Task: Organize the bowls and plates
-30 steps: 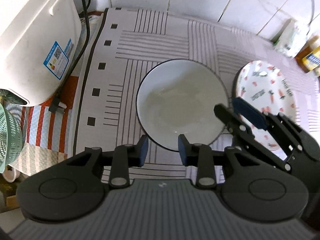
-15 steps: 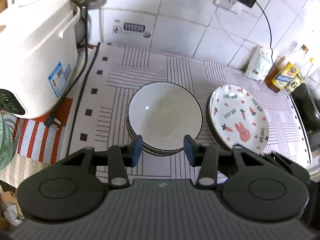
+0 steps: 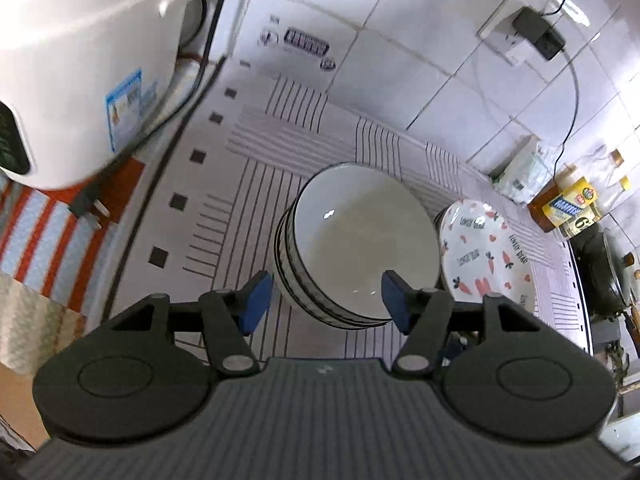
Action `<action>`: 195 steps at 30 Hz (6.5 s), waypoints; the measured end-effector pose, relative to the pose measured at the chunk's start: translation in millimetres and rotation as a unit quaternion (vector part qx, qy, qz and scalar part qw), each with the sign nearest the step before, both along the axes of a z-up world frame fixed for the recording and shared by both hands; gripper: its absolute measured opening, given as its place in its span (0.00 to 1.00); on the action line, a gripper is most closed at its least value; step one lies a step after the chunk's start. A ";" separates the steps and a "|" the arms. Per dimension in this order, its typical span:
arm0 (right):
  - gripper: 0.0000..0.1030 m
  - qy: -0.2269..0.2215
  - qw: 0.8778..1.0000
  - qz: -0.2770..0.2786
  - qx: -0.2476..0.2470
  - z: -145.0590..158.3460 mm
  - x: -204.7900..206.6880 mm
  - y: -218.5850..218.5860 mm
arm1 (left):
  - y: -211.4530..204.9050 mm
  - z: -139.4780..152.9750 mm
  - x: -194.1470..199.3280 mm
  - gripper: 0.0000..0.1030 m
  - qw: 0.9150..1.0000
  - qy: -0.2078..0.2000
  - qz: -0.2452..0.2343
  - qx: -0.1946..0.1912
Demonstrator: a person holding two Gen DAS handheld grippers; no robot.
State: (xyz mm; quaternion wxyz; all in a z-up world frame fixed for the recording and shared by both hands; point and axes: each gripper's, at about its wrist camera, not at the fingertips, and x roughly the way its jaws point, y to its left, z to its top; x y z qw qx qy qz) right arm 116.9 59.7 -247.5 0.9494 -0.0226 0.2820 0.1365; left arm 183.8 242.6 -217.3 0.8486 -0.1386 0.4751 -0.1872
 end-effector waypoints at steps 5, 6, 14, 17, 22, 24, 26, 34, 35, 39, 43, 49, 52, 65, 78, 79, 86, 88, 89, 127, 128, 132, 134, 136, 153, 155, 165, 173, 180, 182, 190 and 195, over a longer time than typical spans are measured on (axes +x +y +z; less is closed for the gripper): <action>0.93 -0.002 1.000 -0.011 0.000 -15.0 22.2 5.8 | -0.8 -28.6 15.9 0.62 1.000 0.026 0.000 -0.008; 0.93 -0.001 1.000 -0.008 -0.001 -16.4 26.7 7.5 | -0.4 -33.3 19.5 0.62 0.999 0.031 -0.002 -0.013; 0.99 -0.026 0.997 0.002 -0.071 -23.9 49.2 26.6 | -3.1 -49.5 44.4 0.45 0.998 0.053 -0.022 -0.028; 1.00 -0.008 0.999 0.003 -0.048 -24.6 59.1 22.5 | -2.1 -56.6 51.9 0.44 0.998 0.054 -0.019 -0.029; 1.00 0.012 1.000 0.010 -0.024 -25.7 73.5 17.8 | -5.5 -57.7 51.3 0.42 0.998 0.037 -0.039 -0.028; 1.00 0.014 1.000 0.013 -0.011 -26.2 75.3 14.1 | -7.3 -57.2 49.6 0.42 0.998 0.033 -0.043 -0.023; 1.00 0.014 1.000 0.021 -0.007 -27.2 74.8 11.7 | -7.0 -57.0 48.7 0.43 0.998 0.036 -0.042 -0.021; 1.00 0.008 0.999 0.036 -0.026 -29.8 75.9 15.0 | -2.0 -58.7 48.6 0.43 0.998 0.033 -0.038 -0.034; 1.00 0.007 0.999 0.036 -0.028 -29.8 75.1 15.3 | -2.9 -57.2 47.5 0.43 0.998 0.032 -0.041 -0.029; 1.00 0.003 0.999 0.042 -0.026 -29.8 68.9 14.9 | -4.0 -49.5 40.3 0.43 0.998 0.027 -0.051 -0.017; 1.00 -0.018 0.998 0.041 -0.034 -27.3 55.7 17.8 | -5.6 -39.4 32.3 0.43 0.998 0.028 -0.059 -0.008; 1.00 -0.026 0.997 0.038 -0.058 -7.7 33.4 18.4 | -10.3 -16.8 19.8 0.43 0.995 0.031 -0.090 -0.011; 1.00 -0.038 0.998 0.022 -0.050 1.9 20.3 13.2 | -20.5 -3.5 15.1 0.43 0.994 0.020 -0.105 -0.004; 1.00 -0.079 0.992 -0.083 -0.043 27.9 -22.6 -38.7 | -97.9 26.9 9.9 0.43 0.976 -0.024 -0.216 0.000; 1.00 -0.076 0.983 -0.153 -0.066 14.2 -17.6 -101.4 | -184.6 6.5 25.4 0.45 0.962 -0.018 -0.274 0.012; 1.00 -0.075 0.983 -0.155 -0.068 10.7 -16.0 -104.7 | -188.9 4.2 27.4 0.45 0.961 -0.016 -0.275 0.014; 1.00 -0.061 0.981 -0.169 -0.077 -1.6 -2.8 -124.5 | -213.0 -9.2 44.8 0.46 0.959 -0.005 -0.284 0.013; 1.00 -0.055 0.981 -0.173 -0.070 -3.6 -0.4 -130.1 | -217.9 -11.4 48.5 0.47 0.957 -0.003 -0.288 0.014; 1.00 -0.052 0.981 -0.176 -0.066 -4.3 1.1 -132.7 | -220.1 -12.6 49.6 0.48 0.957 -0.002 -0.291 0.016; 1.00 0.005 0.985 -0.174 0.016 13.6 -32.2 -140.7 | -218.6 14.4 24.1 0.60 0.980 -0.048 -0.178 0.075; 1.00 0.007 0.985 -0.170 0.015 14.2 -33.8 -141.7 | -216.2 16.3 20.5 0.61 0.982 -0.052 -0.166 0.078; 1.00 0.007 0.988 -0.154 0.018 17.9 -45.3 -150.1 | -208.1 22.0 4.5 0.64 0.987 -0.057 -0.126 0.086; 1.00 0.005 0.988 -0.151 0.021 21.7 -50.0 -155.8 | -204.2 28.1 -5.8 0.66 0.988 -0.061 -0.111 0.085; 1.00 0.003 0.988 -0.153 0.026 25.7 -55.2 -161.4 | -200.9 38.4 -16.6 0.66 0.989 -0.068 -0.099 0.088; 1.00 0.014 0.975 -0.222 0.012 121.1 -110.6 -205.1 | -185.2 107.9 -105.7 0.99 0.983 -0.132 -0.034 0.126; 1.00 0.028 0.972 -0.231 -0.004 131.0 -115.3 -203.8 | -186.3 109.9 -113.0 0.99 0.981 -0.128 -0.026 0.143; 1.00 0.094 0.952 -0.289 -0.023 164.0 -126.3 -209.1 | -199.1 123.2 -143.0 0.99 0.969 -0.118 -0.026 0.217; 1.00 0.100 0.947 -0.305 -0.016 181.5 -144.0 -209.9 | -199.1 139.0 -159.9 0.99 0.968 -0.121 -0.033 0.216; 1.00 0.100 0.951 -0.293 -0.018 187.5 -150.7 -206.7 | -202.6 140.7 -166.4 0.99 0.964 -0.128 -0.039 0.230; 1.00 0.102 0.953 -0.285 -0.027 187.5 -150.1 -203.7 | -203.4 139.2 -166.0 0.99 0.963 -0.126 -0.040 0.234; 1.00 0.099 0.953 -0.283 -0.040 186.1 -150.9 -201.5 | -205.3 138.7 -169.9 0.99 0.962 -0.121 -0.043 0.241; 1.00 0.079 0.954 -0.286 -0.050 184.2 -154.2 -201.4 | -207.7 133.4 -167.7 0.99 0.963 -0.107 -0.040 0.245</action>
